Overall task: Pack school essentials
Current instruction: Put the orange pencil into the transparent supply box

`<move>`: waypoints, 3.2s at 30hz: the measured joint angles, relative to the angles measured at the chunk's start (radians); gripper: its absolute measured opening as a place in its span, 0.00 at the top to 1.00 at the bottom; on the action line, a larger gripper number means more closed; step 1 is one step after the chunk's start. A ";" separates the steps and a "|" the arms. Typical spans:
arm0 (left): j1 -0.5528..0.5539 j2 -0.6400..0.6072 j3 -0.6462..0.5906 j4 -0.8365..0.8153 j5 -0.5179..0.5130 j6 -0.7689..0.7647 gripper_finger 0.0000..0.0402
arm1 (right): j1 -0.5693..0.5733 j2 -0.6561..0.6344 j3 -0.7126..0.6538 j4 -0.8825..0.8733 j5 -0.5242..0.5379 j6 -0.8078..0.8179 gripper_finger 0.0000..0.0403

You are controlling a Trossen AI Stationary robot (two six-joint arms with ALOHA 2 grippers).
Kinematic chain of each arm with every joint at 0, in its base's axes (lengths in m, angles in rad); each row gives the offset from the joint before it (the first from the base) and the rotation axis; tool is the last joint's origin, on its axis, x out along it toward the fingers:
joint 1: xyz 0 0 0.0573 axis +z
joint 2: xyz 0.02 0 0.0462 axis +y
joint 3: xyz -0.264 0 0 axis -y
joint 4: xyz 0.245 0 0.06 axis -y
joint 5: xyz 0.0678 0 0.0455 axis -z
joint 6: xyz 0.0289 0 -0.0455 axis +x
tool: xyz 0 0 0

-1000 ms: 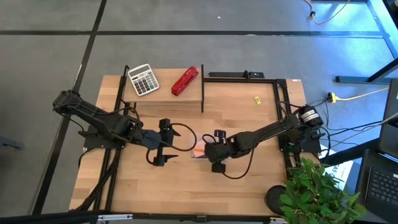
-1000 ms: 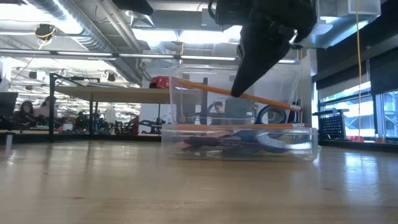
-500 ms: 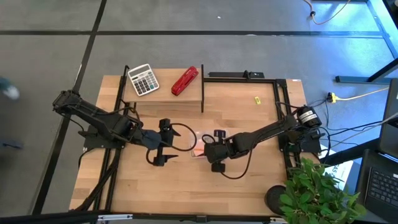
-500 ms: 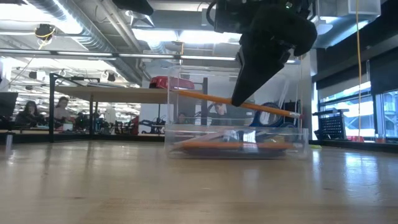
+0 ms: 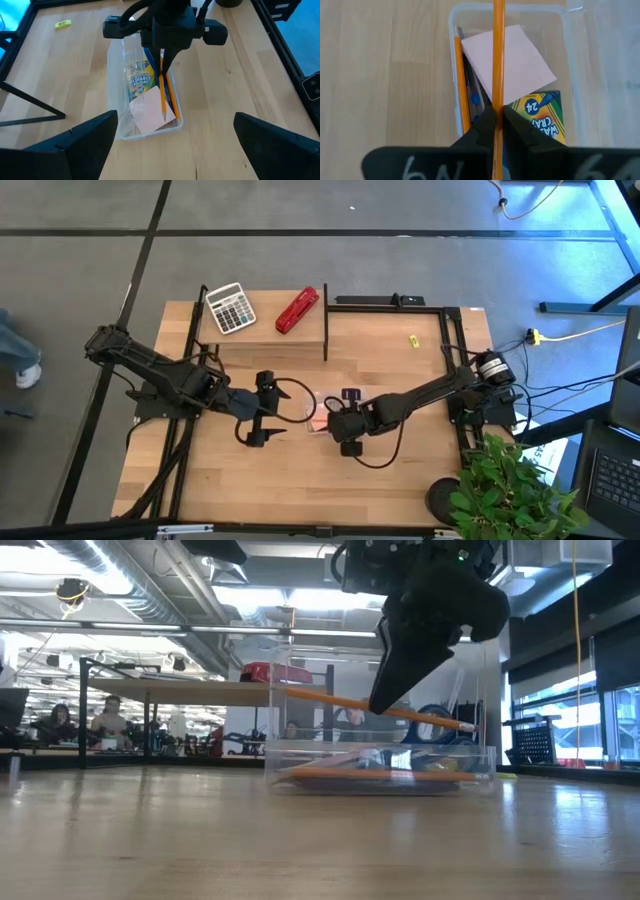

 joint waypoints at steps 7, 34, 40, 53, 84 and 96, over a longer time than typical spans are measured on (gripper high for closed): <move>0.000 0.000 0.000 0.000 0.000 0.000 0.02 | 0.000 0.013 0.000 0.002 0.001 -0.002 0.87; 0.000 0.000 0.000 -0.003 0.000 0.000 0.02 | 0.000 0.001 0.133 -0.074 -0.214 0.057 0.85; 0.000 0.000 0.000 -0.003 0.000 0.000 0.02 | 0.010 0.006 0.097 -0.010 -0.324 0.058 0.87; 0.000 0.000 0.000 -0.008 0.000 0.000 0.02 | 0.011 0.020 -0.010 0.068 -0.313 0.141 0.87; 0.000 0.000 0.000 -0.008 0.000 0.000 0.02 | 0.012 0.019 -0.010 -0.191 -0.028 0.205 0.87; 0.000 0.000 0.000 -0.007 0.000 0.000 0.02 | 0.019 -0.036 -0.010 -0.199 -0.061 0.211 0.87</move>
